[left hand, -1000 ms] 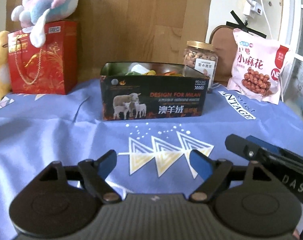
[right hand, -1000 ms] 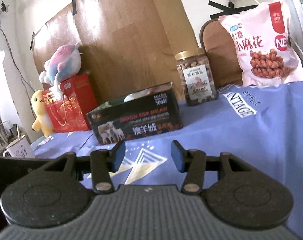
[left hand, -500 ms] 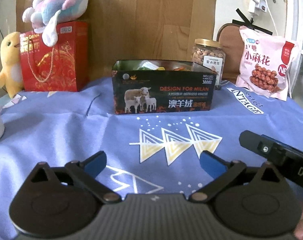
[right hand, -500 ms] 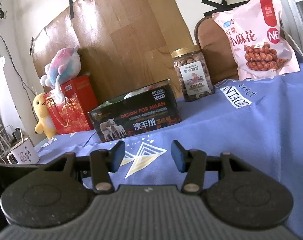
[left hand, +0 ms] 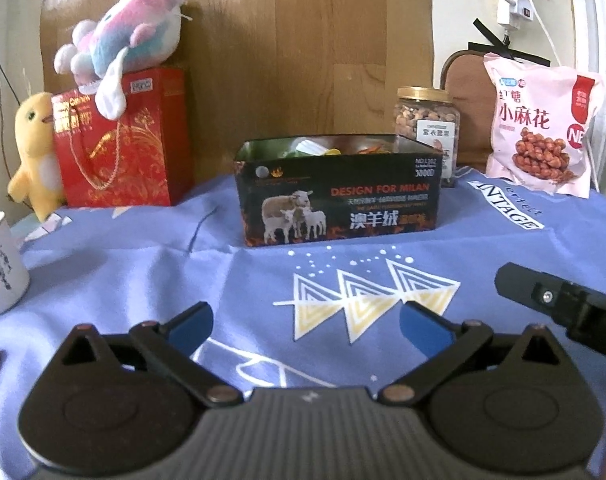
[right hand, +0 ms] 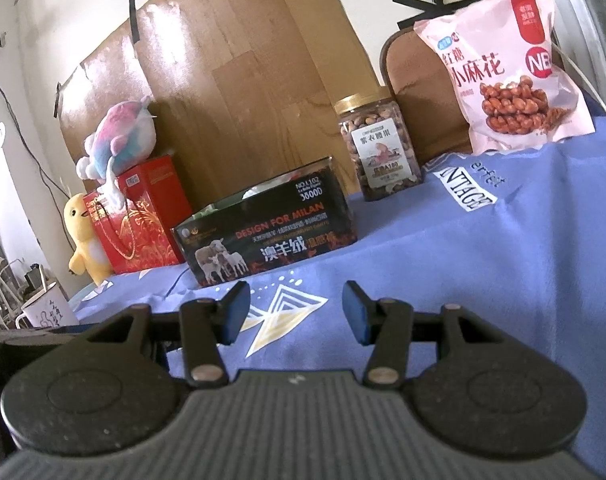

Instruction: Organize snacks

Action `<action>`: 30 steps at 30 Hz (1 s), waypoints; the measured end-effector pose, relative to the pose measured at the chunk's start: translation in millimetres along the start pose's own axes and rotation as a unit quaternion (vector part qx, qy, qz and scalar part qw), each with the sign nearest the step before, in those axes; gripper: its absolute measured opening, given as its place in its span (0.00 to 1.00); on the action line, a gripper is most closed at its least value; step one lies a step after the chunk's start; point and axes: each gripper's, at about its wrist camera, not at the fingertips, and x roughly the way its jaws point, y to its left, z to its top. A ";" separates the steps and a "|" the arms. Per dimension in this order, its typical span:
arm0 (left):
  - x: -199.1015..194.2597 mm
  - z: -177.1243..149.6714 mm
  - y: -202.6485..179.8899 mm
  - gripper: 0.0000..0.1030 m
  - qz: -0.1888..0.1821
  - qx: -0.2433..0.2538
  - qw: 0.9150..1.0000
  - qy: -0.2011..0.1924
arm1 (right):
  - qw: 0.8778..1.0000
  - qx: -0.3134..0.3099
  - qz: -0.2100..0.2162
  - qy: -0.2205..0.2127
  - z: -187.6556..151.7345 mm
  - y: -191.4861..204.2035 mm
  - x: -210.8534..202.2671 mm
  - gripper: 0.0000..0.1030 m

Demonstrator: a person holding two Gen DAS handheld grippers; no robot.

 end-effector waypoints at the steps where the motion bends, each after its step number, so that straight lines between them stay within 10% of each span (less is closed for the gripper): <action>1: -0.2 -0.3 -0.4 1.00 0.001 0.001 1.000 -0.002 | 1.000 0.003 0.000 0.001 0.1 -0.7 0.3 0.52; 30: 25.9 -11.1 4.0 1.00 0.009 -0.014 0.999 0.049 | 1.000 0.023 0.012 0.008 -0.1 -5.9 1.7 0.53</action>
